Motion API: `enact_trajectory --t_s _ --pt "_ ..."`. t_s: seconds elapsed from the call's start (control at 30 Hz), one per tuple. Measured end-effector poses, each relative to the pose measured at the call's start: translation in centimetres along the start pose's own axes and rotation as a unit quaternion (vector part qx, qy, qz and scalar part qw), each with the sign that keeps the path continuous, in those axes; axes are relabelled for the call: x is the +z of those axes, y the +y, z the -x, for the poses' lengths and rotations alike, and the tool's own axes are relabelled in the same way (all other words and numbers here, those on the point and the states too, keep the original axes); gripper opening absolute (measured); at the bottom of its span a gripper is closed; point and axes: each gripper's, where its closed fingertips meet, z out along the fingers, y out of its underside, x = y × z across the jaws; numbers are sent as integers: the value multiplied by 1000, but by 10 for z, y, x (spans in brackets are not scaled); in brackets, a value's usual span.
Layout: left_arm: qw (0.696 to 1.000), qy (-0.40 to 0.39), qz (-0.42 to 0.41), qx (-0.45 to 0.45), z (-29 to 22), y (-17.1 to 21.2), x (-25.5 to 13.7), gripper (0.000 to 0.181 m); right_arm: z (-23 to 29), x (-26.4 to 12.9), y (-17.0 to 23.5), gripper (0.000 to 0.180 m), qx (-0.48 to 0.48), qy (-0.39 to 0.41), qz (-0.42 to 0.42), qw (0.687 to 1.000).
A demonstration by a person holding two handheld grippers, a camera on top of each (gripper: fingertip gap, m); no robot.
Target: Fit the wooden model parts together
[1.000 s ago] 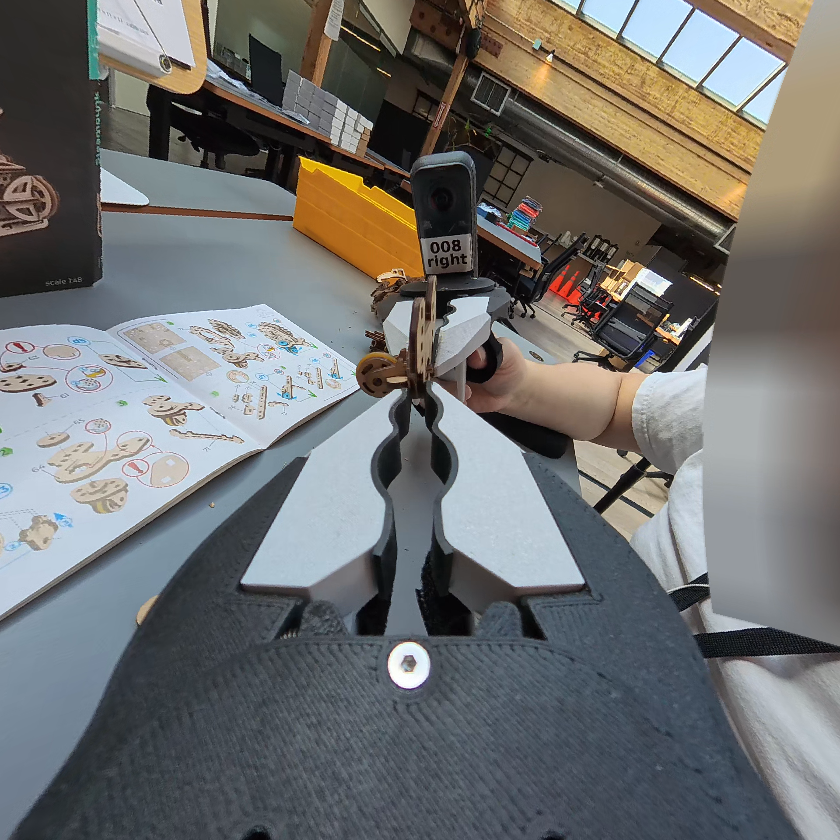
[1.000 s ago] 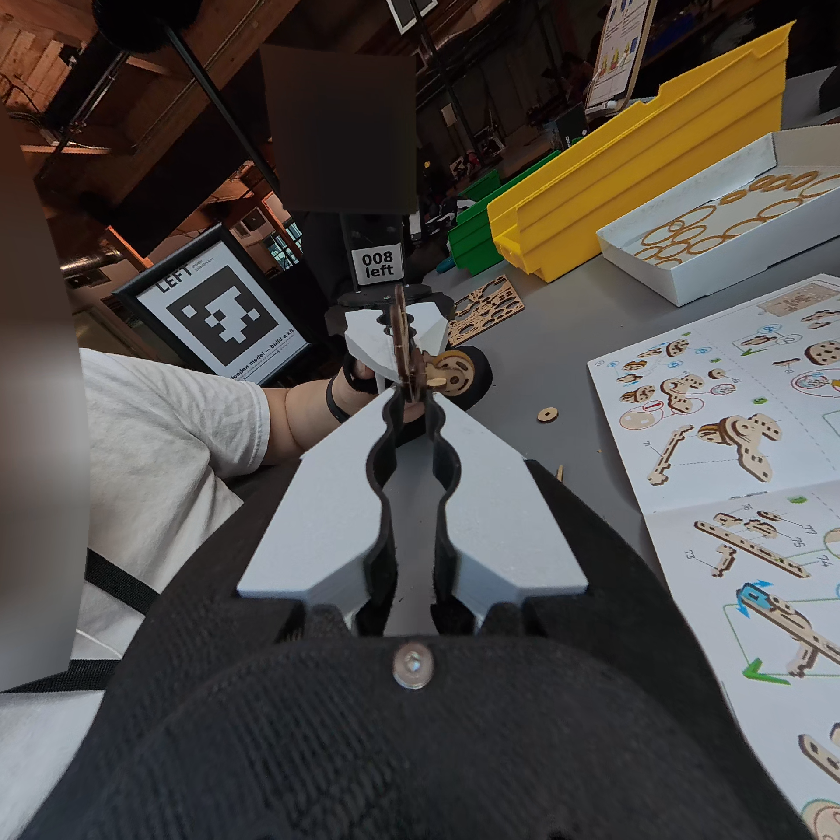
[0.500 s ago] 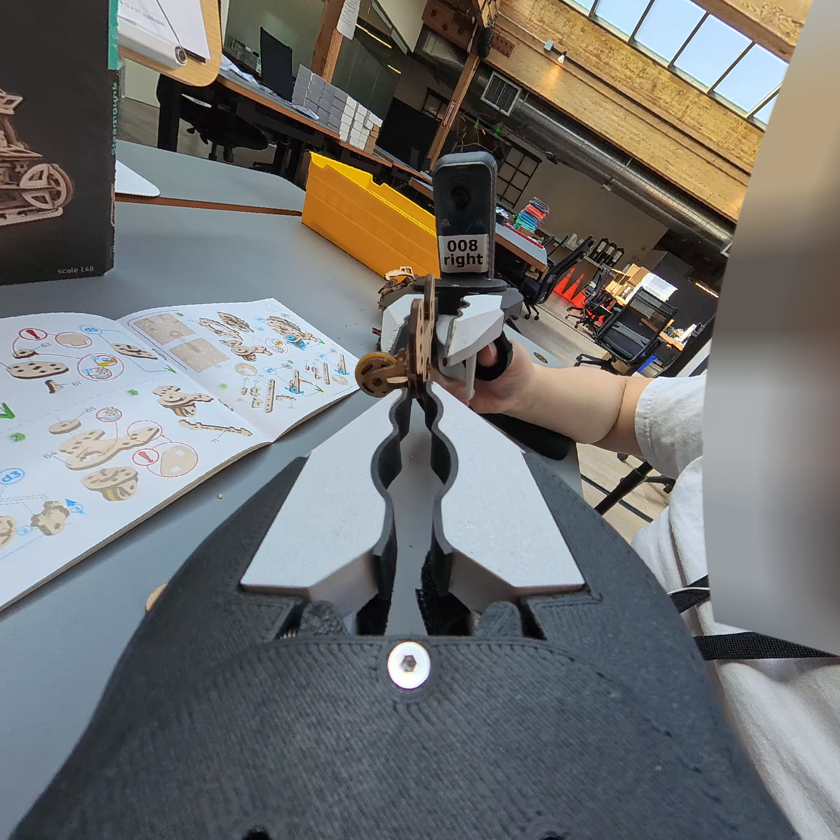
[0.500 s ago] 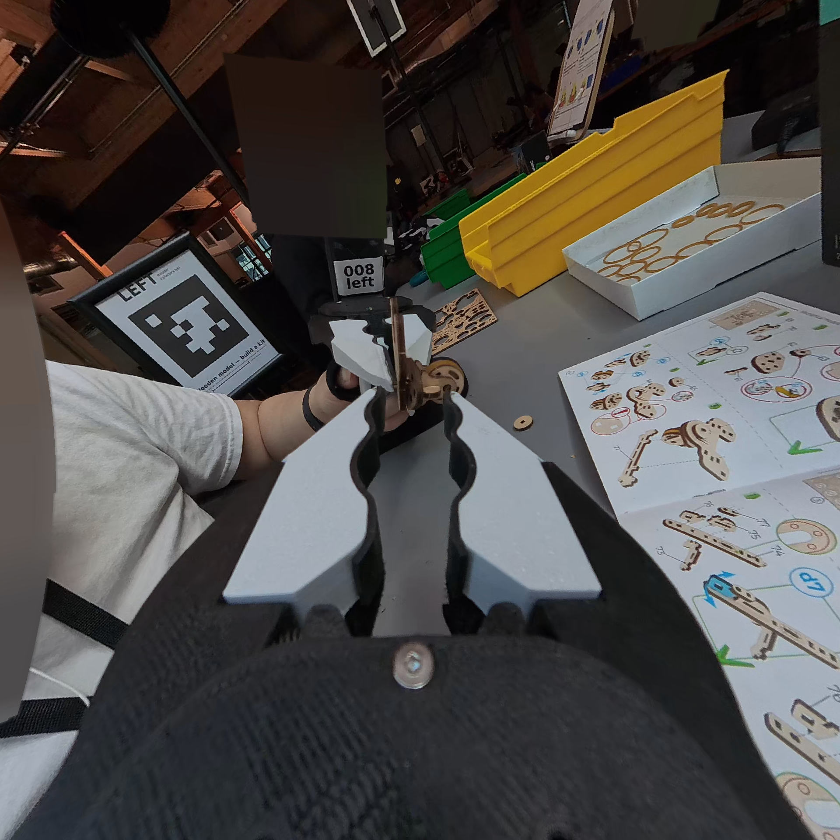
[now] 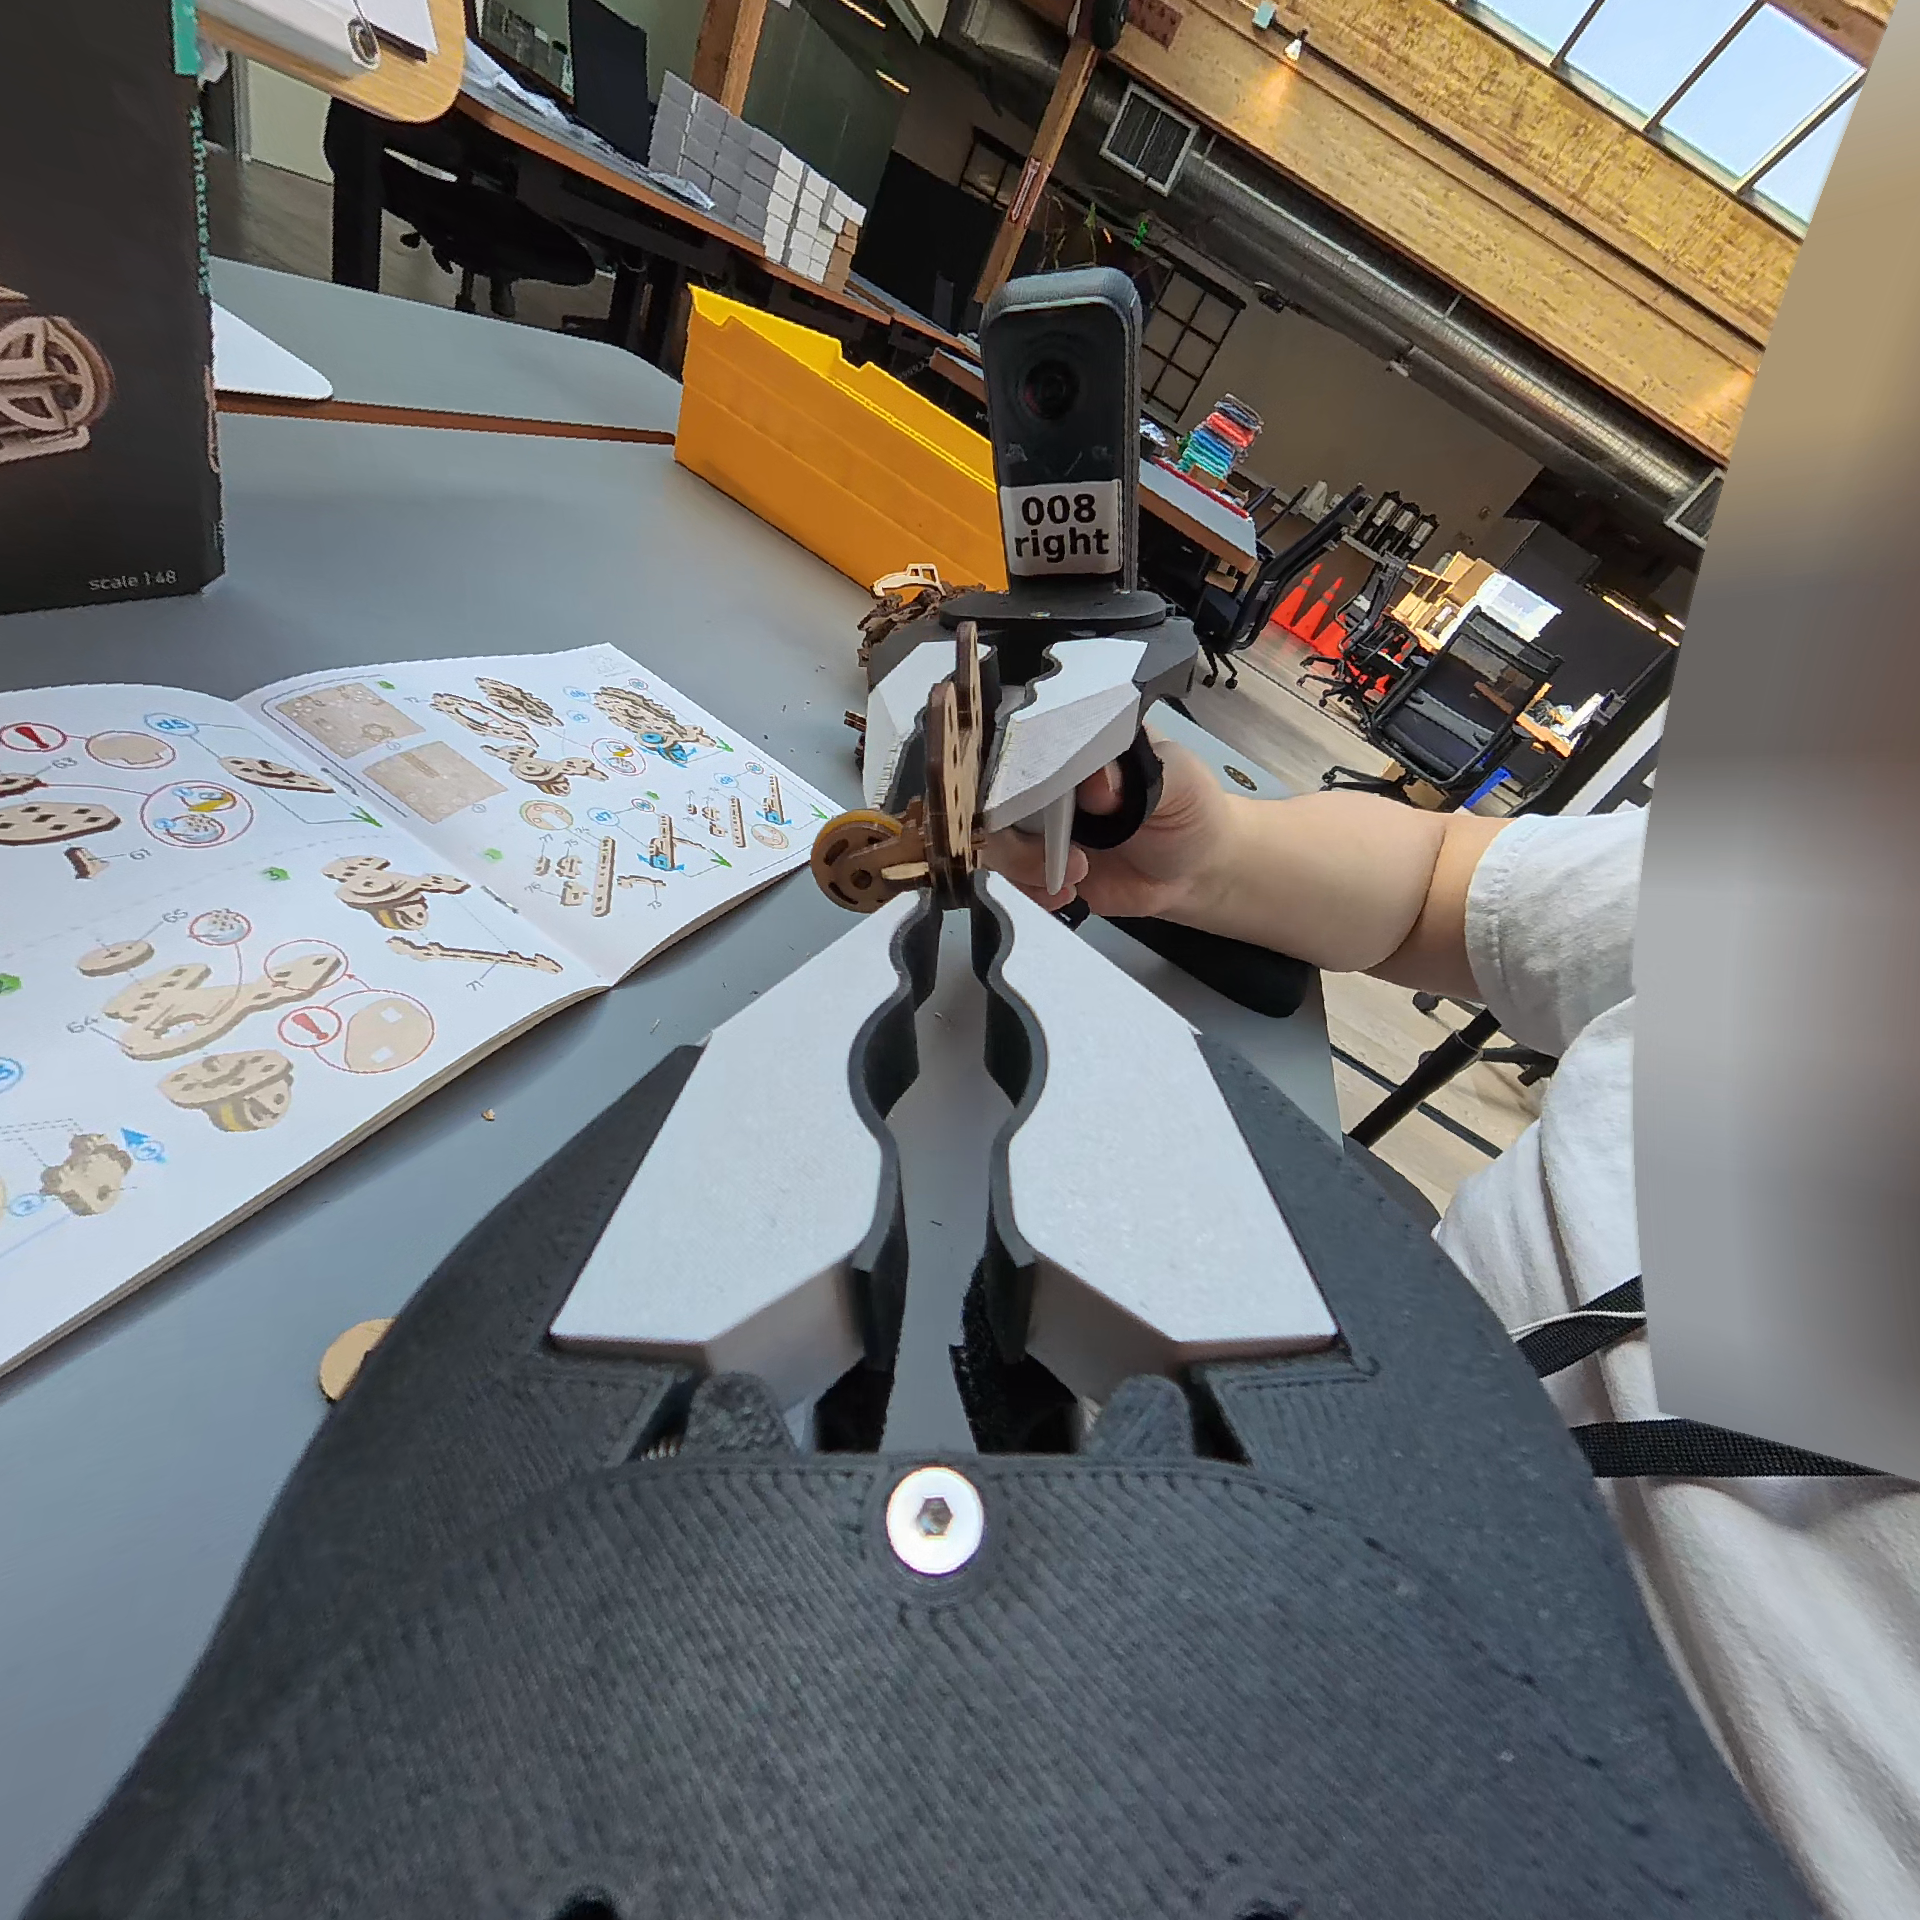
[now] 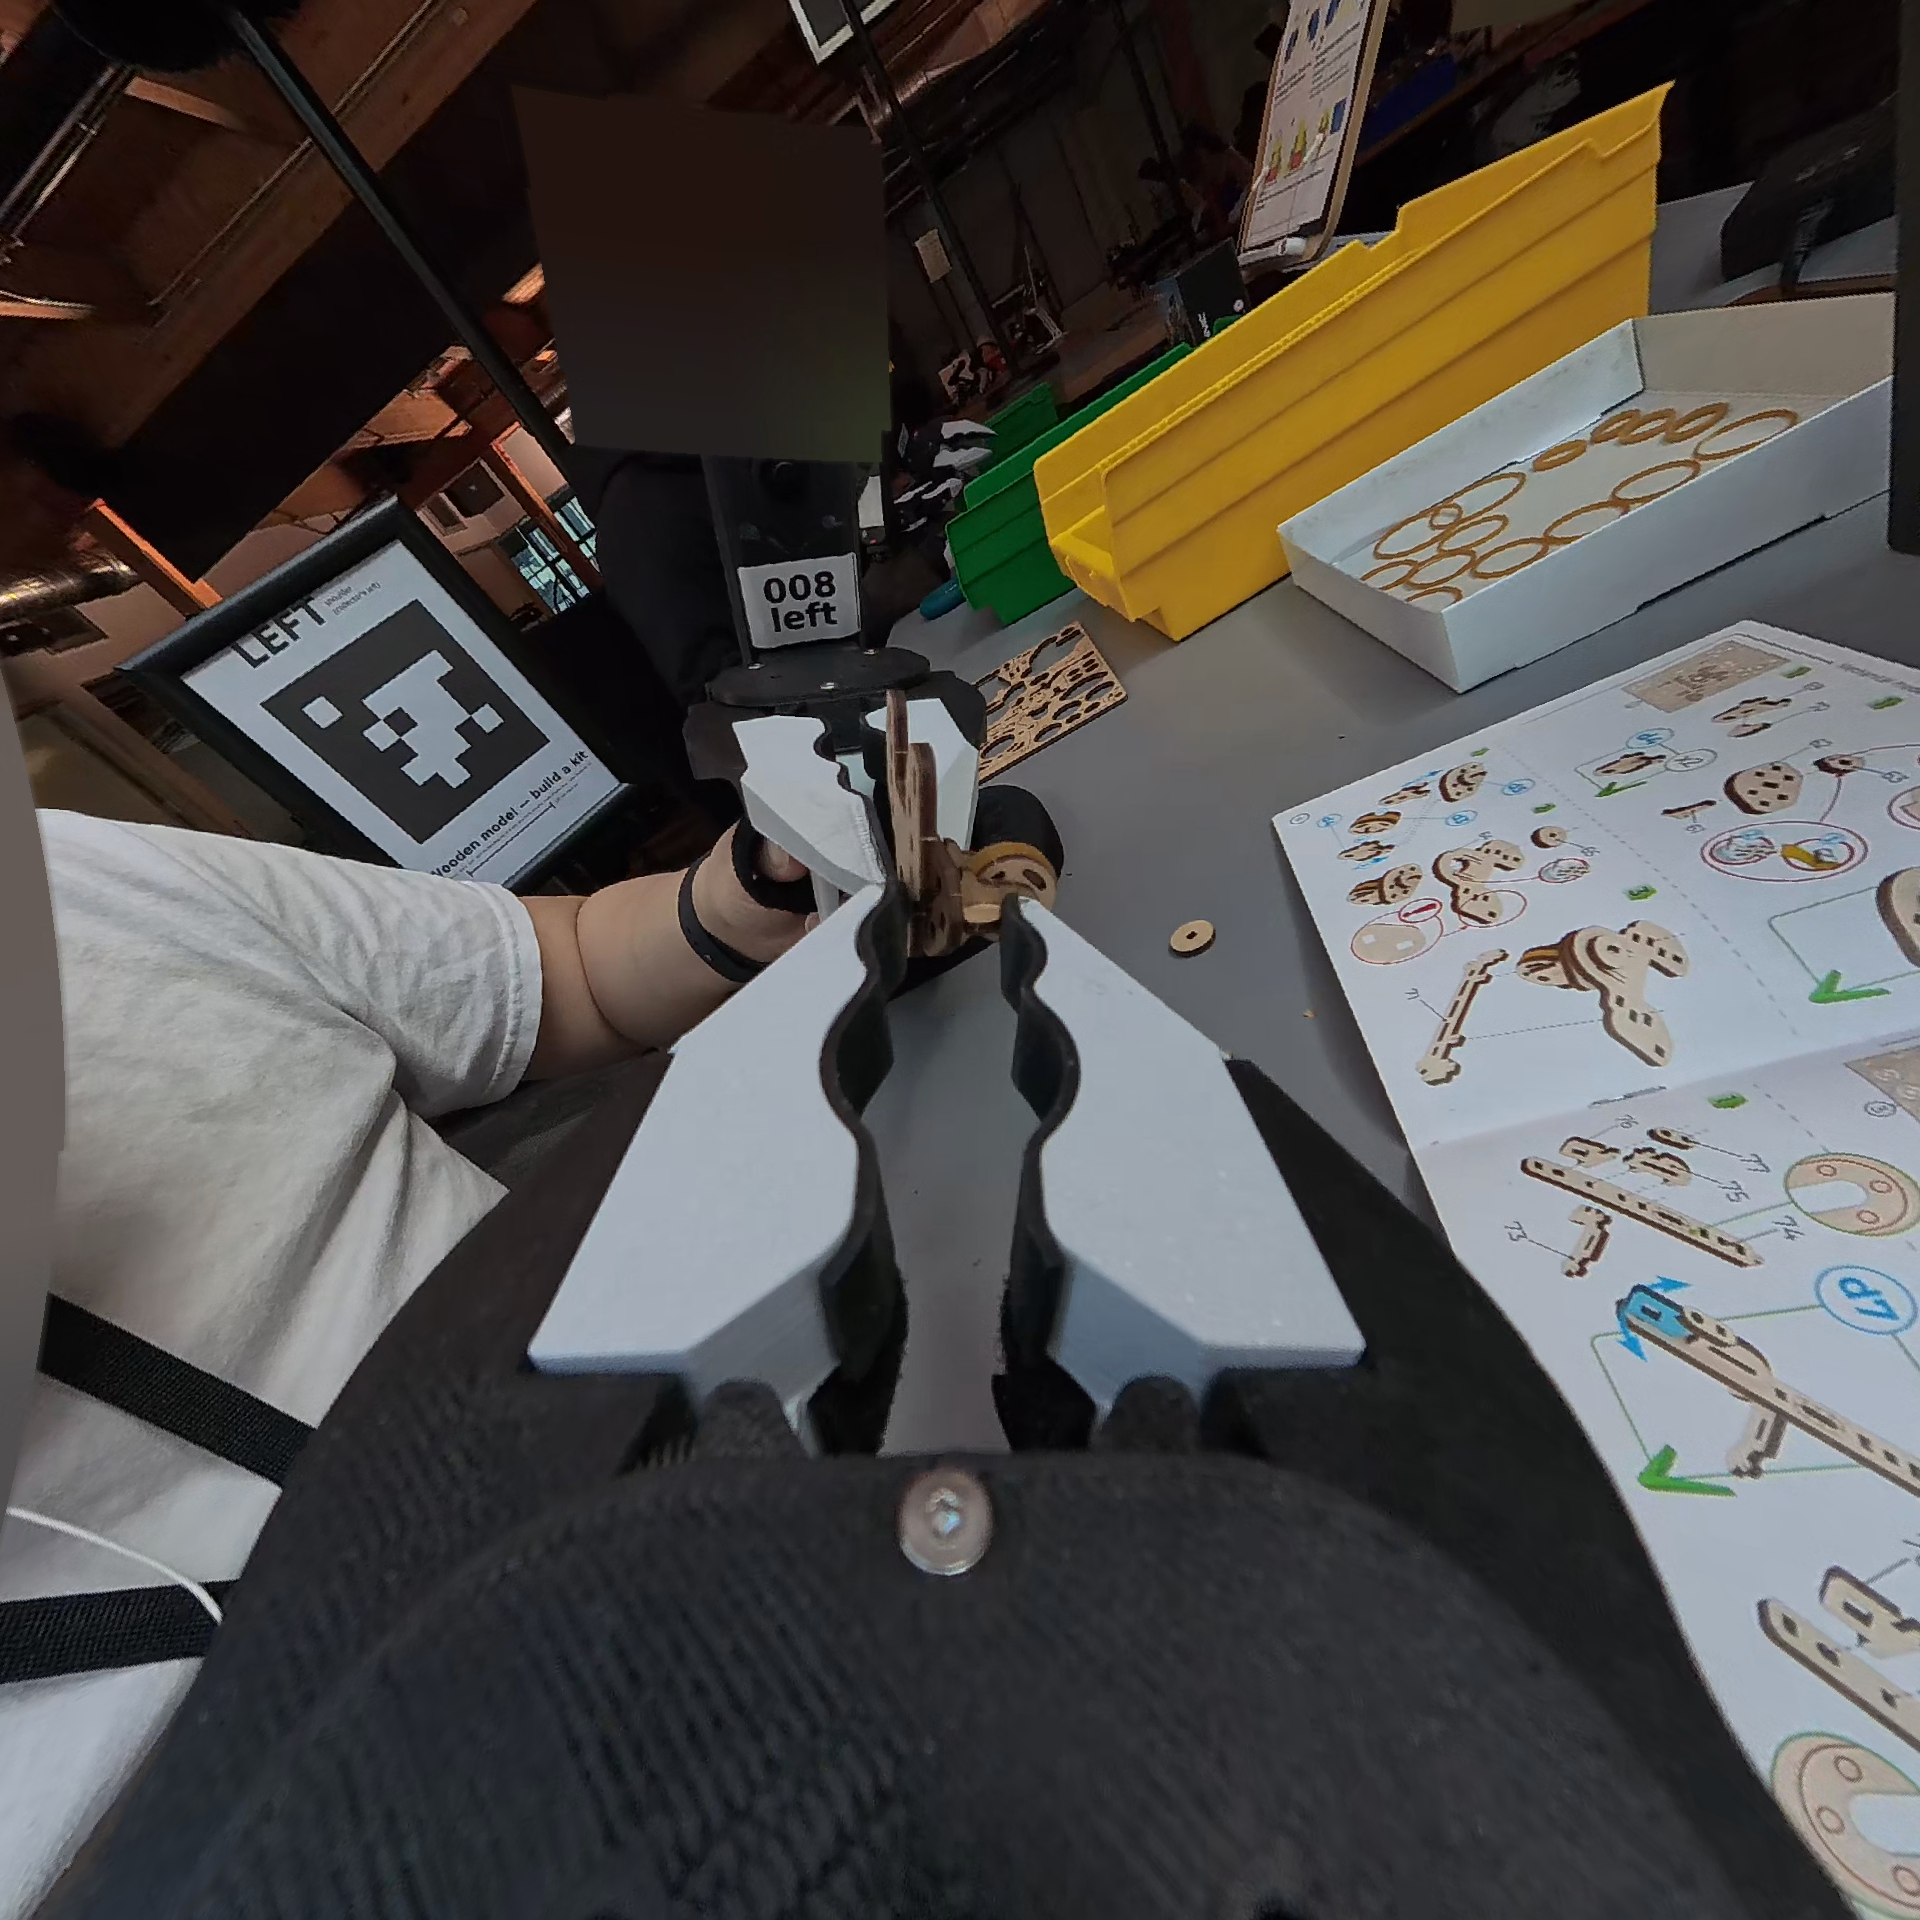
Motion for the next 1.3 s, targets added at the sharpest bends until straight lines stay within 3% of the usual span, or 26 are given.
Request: enact_trajectory --t_s 1.0,1.1,1.17,1.3 --pt "999 6 -25 -33 6 -5 -2 7 -5 1 1 13 -9 23 -6 1000" --pt "999 -7 -26 -23 9 -5 -2 18 -5 1 0 13 -1 19 -10 1000" --pt "1000 -5 -23 -14 7 -5 -1 9 -6 1 1 13 -3 23 -9 1000" --pt "1000 -3 -24 -20 7 -5 -2 8 -6 1 3 13 -1 21 -5 1000"
